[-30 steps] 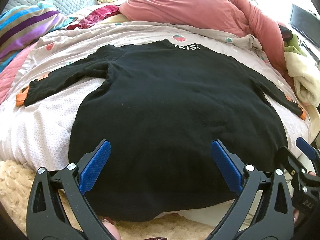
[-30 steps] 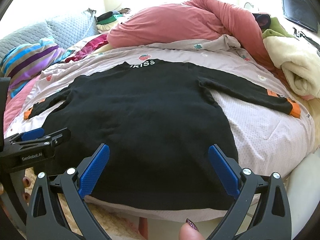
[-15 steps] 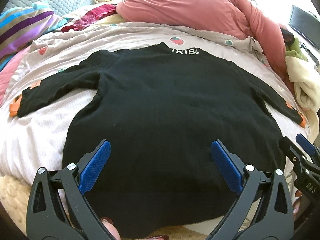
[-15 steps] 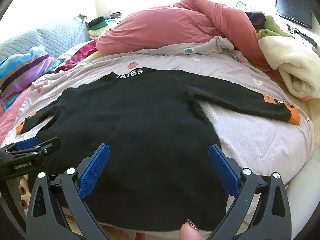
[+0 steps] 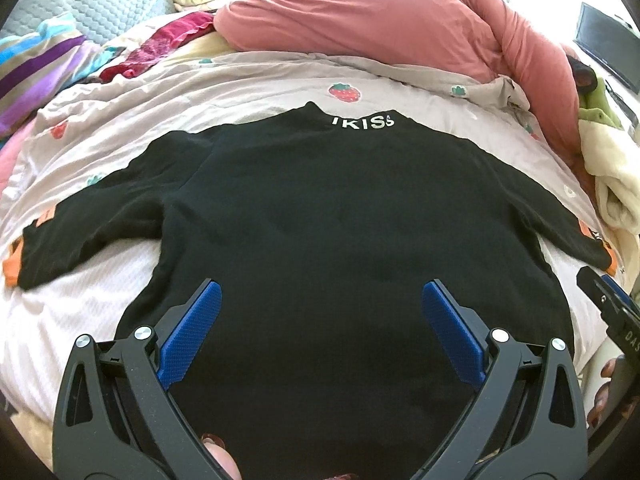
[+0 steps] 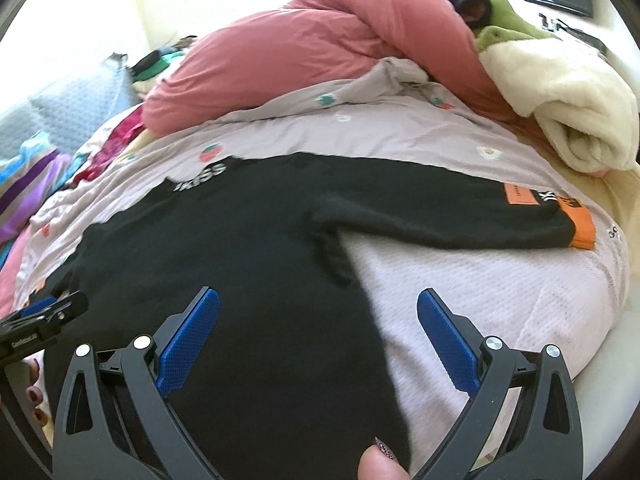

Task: Fold small clothes
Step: 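Reach the right tool to the orange sleeve cuff and grasp it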

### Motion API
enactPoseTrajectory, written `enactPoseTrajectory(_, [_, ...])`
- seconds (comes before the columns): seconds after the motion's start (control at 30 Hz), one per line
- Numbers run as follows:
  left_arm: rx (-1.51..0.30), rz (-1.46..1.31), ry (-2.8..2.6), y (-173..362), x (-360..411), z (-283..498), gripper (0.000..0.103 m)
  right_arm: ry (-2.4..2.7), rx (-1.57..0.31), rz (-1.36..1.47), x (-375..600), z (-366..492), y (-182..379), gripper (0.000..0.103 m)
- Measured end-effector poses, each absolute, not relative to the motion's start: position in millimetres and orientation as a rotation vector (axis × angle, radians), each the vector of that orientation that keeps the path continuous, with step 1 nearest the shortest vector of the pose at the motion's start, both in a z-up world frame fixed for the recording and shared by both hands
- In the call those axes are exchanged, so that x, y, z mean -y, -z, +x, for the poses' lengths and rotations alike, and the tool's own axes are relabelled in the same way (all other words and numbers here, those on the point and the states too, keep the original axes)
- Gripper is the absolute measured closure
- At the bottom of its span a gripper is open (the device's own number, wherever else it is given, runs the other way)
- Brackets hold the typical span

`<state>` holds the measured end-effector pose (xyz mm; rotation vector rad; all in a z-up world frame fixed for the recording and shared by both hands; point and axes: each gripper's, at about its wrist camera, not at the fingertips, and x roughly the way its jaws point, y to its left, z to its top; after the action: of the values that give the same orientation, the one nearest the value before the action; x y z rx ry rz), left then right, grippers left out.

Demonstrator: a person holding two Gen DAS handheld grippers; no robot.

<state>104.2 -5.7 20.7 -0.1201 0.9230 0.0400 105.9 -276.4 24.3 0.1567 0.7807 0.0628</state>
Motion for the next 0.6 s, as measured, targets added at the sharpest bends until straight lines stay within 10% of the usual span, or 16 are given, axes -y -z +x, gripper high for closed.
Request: enactPoseTrajectory(0.6, [-0.936,-0.16,-0.045,-16,-1,182,0.008,0.244,-0.829,0.419,395,157,4,0.004])
